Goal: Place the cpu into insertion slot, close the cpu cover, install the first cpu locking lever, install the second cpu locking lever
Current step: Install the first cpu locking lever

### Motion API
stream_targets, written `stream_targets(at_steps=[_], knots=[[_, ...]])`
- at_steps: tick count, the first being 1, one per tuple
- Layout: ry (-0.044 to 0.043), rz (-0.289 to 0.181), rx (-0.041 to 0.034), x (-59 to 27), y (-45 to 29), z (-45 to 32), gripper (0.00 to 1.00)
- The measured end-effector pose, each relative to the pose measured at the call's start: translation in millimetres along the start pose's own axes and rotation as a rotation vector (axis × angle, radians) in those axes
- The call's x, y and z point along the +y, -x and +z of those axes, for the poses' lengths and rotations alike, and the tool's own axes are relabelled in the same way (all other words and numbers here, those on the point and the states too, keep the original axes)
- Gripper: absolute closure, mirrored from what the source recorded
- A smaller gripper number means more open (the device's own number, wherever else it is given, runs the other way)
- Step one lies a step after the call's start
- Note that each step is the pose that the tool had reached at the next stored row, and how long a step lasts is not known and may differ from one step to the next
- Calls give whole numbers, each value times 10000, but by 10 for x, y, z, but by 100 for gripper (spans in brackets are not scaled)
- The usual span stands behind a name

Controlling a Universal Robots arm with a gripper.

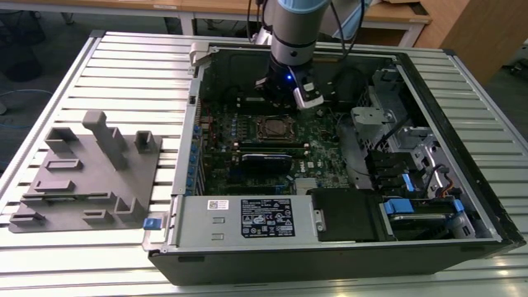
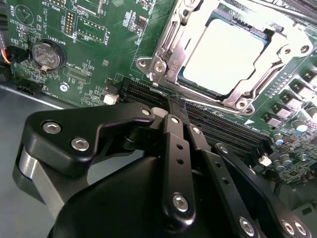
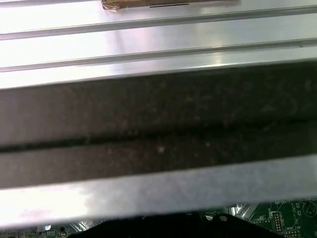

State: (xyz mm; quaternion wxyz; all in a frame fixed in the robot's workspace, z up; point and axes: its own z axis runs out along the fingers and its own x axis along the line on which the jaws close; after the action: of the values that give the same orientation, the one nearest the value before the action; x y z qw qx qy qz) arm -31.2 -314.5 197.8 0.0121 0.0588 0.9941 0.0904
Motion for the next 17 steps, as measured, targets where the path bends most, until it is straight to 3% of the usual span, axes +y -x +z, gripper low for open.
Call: stream_targets(at_steps=[3, 11, 17], knots=[[148, 1, 7, 0, -7, 2, 90], [150, -3, -28, -5, -11, -10, 90], [165, -3, -27, 24, -13, -165, 90]])
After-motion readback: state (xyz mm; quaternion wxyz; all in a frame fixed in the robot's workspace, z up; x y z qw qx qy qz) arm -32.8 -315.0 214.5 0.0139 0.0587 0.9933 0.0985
